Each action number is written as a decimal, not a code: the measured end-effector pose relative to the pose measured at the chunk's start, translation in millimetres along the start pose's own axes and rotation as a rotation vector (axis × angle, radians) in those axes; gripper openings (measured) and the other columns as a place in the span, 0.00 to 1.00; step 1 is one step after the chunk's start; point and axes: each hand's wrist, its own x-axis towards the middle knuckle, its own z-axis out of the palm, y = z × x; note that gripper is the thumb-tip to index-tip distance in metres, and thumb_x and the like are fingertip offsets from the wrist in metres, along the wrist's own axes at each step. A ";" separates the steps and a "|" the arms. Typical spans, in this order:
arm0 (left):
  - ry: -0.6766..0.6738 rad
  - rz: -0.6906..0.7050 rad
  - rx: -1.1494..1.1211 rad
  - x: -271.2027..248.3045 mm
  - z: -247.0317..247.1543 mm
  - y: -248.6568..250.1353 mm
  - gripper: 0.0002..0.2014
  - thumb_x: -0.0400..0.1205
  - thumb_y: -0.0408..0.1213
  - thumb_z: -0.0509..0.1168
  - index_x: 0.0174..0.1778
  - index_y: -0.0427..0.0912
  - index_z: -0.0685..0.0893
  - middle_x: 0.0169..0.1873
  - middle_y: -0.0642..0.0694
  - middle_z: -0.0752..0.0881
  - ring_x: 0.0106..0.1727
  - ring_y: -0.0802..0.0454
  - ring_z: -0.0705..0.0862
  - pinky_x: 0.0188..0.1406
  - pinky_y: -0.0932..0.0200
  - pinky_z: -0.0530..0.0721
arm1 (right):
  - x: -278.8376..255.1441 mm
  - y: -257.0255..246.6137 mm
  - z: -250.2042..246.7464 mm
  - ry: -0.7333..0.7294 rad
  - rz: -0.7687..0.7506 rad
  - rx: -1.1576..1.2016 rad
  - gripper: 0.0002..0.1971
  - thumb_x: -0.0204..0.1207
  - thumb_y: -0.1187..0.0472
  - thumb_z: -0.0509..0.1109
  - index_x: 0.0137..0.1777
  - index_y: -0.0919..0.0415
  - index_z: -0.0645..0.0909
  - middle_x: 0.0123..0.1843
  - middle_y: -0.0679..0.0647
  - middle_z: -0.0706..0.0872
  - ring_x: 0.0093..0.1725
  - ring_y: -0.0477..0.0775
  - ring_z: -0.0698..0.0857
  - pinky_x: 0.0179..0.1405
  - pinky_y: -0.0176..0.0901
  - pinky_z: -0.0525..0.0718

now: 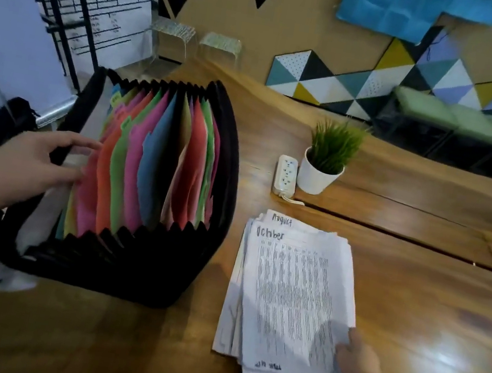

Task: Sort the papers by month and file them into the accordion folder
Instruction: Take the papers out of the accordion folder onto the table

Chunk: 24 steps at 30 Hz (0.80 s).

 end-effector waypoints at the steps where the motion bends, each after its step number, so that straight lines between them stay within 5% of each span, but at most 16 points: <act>1: 0.008 0.014 0.003 0.4 -0.3 -2.2 0.27 0.56 0.52 0.73 0.55 0.67 0.85 0.53 0.63 0.88 0.59 0.51 0.85 0.60 0.40 0.82 | -1.1 -0.8 3.2 0.005 -0.008 -0.024 0.15 0.81 0.66 0.56 0.67 0.64 0.67 0.60 0.63 0.82 0.53 0.59 0.82 0.42 0.39 0.74; 5: 0.013 0.021 0.089 -0.8 3.7 6.5 0.25 0.70 0.31 0.76 0.51 0.71 0.85 0.50 0.72 0.86 0.56 0.52 0.86 0.61 0.40 0.81 | -9.8 -11.9 -5.3 -0.030 0.051 -0.030 0.23 0.77 0.68 0.61 0.70 0.68 0.61 0.60 0.64 0.81 0.54 0.61 0.83 0.45 0.43 0.78; 8: 0.016 0.007 0.094 -1.7 5.9 8.9 0.24 0.67 0.36 0.77 0.51 0.71 0.85 0.49 0.75 0.85 0.56 0.53 0.86 0.62 0.41 0.81 | -25.6 -42.5 -37.4 0.049 -0.036 -0.056 0.34 0.75 0.63 0.67 0.77 0.65 0.53 0.68 0.63 0.74 0.61 0.60 0.79 0.61 0.48 0.80; 10: 0.009 0.016 0.033 -0.4 6.1 7.9 0.22 0.62 0.44 0.76 0.51 0.68 0.86 0.52 0.69 0.86 0.57 0.51 0.86 0.61 0.40 0.82 | -44.1 -77.7 -71.0 0.146 -0.266 -0.059 0.31 0.78 0.57 0.67 0.77 0.61 0.60 0.73 0.59 0.71 0.66 0.55 0.77 0.67 0.46 0.75; 14: 0.001 0.050 0.055 1.4 7.7 10.2 0.24 0.73 0.28 0.74 0.50 0.67 0.86 0.51 0.73 0.85 0.58 0.52 0.85 0.63 0.42 0.81 | -93.0 -162.8 -124.2 0.255 -0.781 0.224 0.11 0.77 0.56 0.67 0.58 0.55 0.81 0.56 0.49 0.86 0.51 0.45 0.83 0.57 0.40 0.81; 18: 0.014 0.055 0.089 1.9 10.1 13.8 0.23 0.74 0.23 0.72 0.50 0.62 0.85 0.53 0.62 0.85 0.59 0.57 0.82 0.63 0.50 0.79 | -132.6 -239.1 -135.7 0.209 -1.121 0.366 0.05 0.77 0.62 0.68 0.50 0.56 0.84 0.44 0.46 0.87 0.45 0.42 0.85 0.49 0.30 0.81; 21: 0.001 0.082 0.184 1.1 10.8 20.0 0.22 0.74 0.26 0.72 0.54 0.61 0.84 0.57 0.56 0.85 0.55 0.57 0.83 0.52 0.60 0.81 | -132.3 -282.9 -123.9 0.234 -1.123 0.066 0.08 0.75 0.65 0.66 0.50 0.58 0.86 0.46 0.50 0.87 0.48 0.47 0.84 0.49 0.36 0.81; 24: 0.009 0.030 0.241 -2.3 8.1 22.0 0.21 0.69 0.39 0.74 0.52 0.70 0.82 0.58 0.62 0.85 0.52 0.54 0.86 0.55 0.46 0.83 | -120.5 -307.5 -105.3 0.197 -0.919 -0.342 0.08 0.74 0.64 0.65 0.34 0.64 0.79 0.34 0.55 0.81 0.40 0.57 0.83 0.33 0.43 0.79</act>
